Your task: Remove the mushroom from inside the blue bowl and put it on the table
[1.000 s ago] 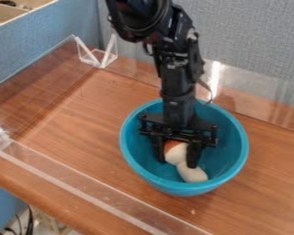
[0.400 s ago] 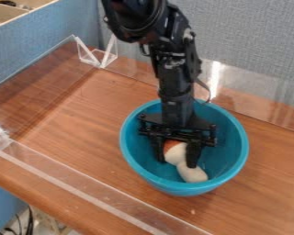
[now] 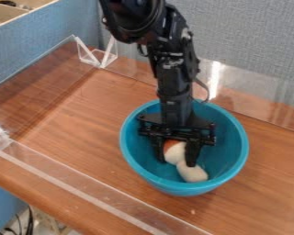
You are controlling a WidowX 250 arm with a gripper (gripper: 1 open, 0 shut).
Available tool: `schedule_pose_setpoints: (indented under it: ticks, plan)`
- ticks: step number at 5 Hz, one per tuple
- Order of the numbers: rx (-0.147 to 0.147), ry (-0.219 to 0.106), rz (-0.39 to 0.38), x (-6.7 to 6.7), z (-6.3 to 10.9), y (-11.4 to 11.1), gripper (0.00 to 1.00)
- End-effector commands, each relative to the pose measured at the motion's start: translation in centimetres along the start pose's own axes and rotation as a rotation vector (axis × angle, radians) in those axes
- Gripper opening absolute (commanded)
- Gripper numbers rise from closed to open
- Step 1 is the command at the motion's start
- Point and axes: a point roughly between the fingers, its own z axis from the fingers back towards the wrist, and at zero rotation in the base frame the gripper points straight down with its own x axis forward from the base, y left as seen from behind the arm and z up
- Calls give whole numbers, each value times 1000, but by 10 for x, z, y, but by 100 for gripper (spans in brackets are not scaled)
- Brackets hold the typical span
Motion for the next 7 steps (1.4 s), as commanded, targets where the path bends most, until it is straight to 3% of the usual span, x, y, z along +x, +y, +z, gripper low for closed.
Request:
schedule_pose_setpoints:
  ticks: [1, 7]
  plan:
    - [9, 26, -22, -6, -10, 7, 0]
    - [-6, 23, -63, -8, 10, 12, 0]
